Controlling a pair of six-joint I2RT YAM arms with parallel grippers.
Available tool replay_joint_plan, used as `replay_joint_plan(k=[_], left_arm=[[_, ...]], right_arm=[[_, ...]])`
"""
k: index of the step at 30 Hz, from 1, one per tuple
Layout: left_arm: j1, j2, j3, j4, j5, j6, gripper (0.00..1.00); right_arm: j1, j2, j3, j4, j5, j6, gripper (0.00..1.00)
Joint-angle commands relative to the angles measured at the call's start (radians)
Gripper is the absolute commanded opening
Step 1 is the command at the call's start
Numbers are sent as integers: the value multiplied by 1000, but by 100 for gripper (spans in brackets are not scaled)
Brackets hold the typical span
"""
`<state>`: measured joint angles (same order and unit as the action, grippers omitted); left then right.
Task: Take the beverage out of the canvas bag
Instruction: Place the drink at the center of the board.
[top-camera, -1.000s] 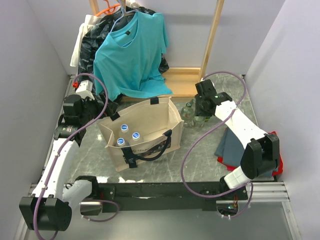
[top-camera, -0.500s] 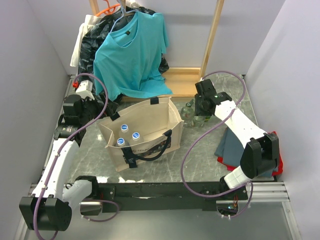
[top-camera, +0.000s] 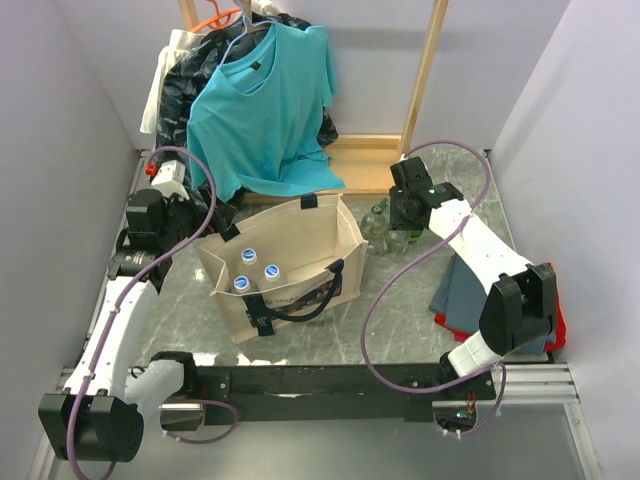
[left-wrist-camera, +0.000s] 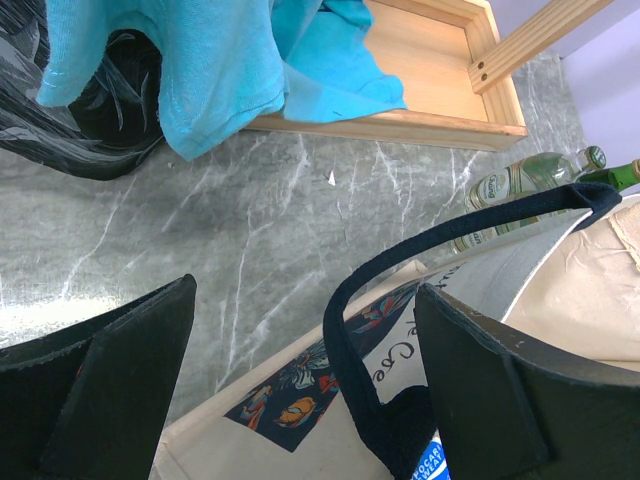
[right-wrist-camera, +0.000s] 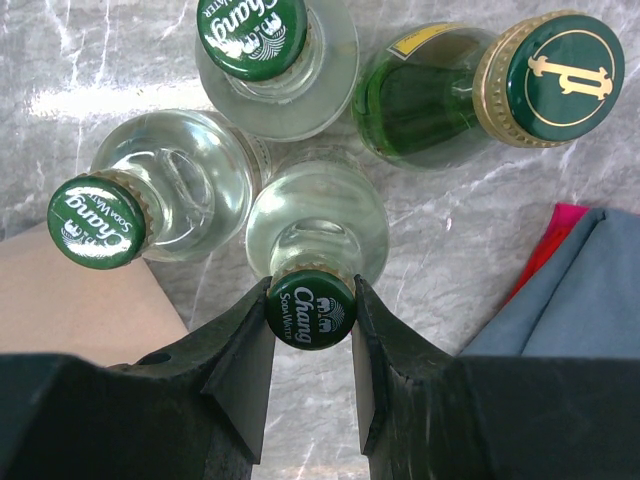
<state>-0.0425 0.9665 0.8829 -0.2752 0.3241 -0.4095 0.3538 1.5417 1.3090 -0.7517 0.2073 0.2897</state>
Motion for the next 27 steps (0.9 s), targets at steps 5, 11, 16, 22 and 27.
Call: replay_joint_plan(k=[5, 11, 16, 22, 27], left_arm=[[3, -17, 14, 5, -7, -2, 96], [3, -23, 11, 5, -10, -3, 96], [3, -25, 8, 4, -8, -3, 96], [3, -25, 8, 5, -7, -5, 96], [3, -23, 11, 7, 0, -8, 96]], right_arm=[[-7, 23, 9, 66, -16, 17, 35], [-4, 24, 7, 69, -19, 16, 41], [-4, 14, -1, 80, -22, 17, 49], [-6, 14, 7, 68, -11, 12, 50], [-4, -5, 10, 66, 4, 20, 56]])
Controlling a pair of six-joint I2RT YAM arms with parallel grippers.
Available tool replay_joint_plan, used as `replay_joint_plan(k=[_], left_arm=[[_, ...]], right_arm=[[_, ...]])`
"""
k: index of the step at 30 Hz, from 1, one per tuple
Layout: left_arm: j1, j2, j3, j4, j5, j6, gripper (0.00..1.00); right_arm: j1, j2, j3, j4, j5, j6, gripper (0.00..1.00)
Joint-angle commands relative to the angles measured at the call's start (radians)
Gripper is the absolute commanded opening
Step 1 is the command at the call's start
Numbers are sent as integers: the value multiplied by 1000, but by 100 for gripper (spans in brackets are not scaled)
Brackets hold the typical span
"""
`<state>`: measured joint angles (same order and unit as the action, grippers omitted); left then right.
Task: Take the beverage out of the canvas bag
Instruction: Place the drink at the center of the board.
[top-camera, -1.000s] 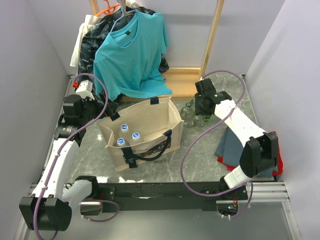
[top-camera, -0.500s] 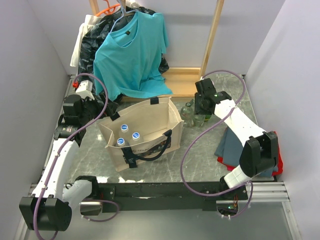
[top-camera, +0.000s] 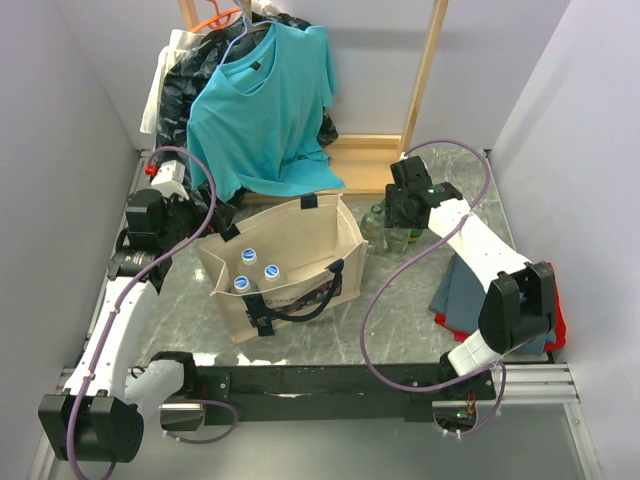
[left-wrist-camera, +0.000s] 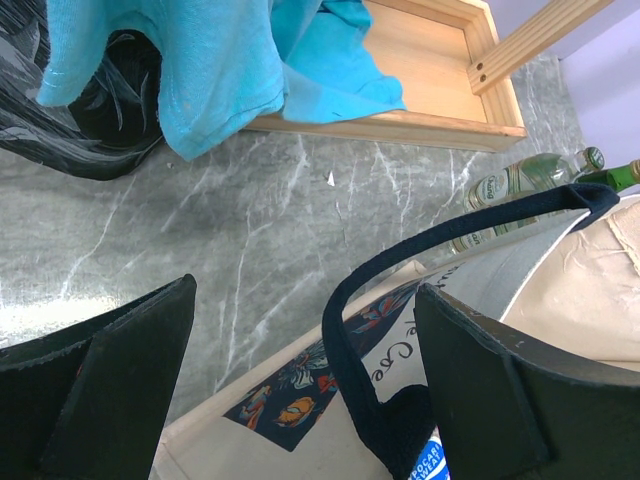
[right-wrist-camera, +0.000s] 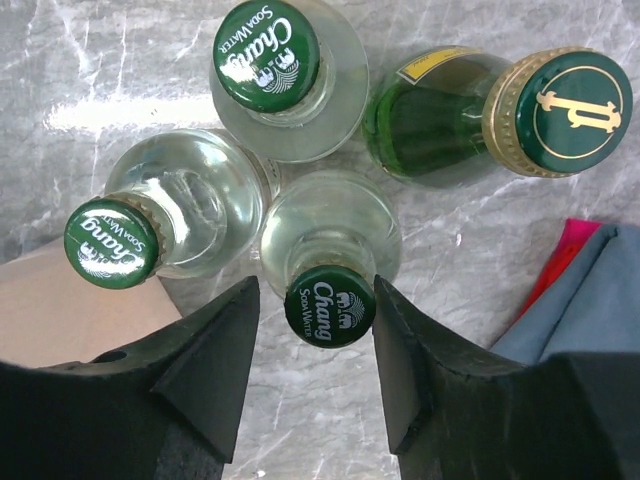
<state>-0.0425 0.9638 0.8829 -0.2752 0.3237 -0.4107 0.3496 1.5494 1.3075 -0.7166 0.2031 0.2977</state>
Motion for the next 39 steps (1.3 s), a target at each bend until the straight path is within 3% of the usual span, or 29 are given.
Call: replay_joint_plan(k=[1, 2, 3, 10, 12, 20, 30, 39], left_arm=[[3, -19, 13, 7, 0, -7, 96], [3, -19, 13, 7, 0, -7, 96], [3, -19, 14, 7, 3, -7, 96], [3, -14, 19, 13, 9, -7, 96], [3, -14, 19, 11, 14, -5, 96], [3, -2, 33, 11, 34, 3, 96], [3, 13, 56, 4, 48, 15, 96], [3, 10, 68, -9, 38, 21, 96]], right_arm=[[-1, -17, 13, 28, 10, 11, 58], [0, -21, 18, 23, 13, 14, 68], [-1, -25, 22, 20, 18, 15, 68], [2, -86, 36, 13, 27, 9, 61], [5, -98, 45, 3, 48, 12, 67], [12, -232, 65, -18, 98, 30, 68], [34, -377, 122, -15, -45, 23, 68], [89, -403, 177, 0, -168, 12, 70]])
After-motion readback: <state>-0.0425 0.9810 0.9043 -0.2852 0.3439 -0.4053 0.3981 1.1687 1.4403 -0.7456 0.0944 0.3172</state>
